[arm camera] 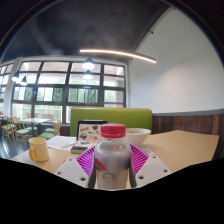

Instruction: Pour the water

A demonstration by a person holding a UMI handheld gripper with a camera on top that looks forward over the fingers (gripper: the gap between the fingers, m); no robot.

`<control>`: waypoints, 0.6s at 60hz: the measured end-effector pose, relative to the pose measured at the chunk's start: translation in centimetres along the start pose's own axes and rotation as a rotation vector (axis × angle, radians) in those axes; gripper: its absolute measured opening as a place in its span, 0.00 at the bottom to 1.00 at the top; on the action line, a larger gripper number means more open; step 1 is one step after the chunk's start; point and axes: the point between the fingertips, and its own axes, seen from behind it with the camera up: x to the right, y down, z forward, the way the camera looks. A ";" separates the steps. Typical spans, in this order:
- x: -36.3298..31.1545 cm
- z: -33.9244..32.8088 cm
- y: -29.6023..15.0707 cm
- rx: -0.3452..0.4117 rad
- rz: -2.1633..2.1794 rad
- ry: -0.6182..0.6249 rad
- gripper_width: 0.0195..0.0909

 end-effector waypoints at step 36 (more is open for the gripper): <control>-14.8 5.7 -6.7 0.070 -1.089 -0.025 0.27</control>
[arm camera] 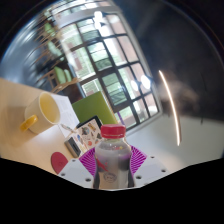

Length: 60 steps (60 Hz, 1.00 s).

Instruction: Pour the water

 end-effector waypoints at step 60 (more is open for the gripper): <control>9.1 0.5 -5.6 0.108 0.221 0.104 0.27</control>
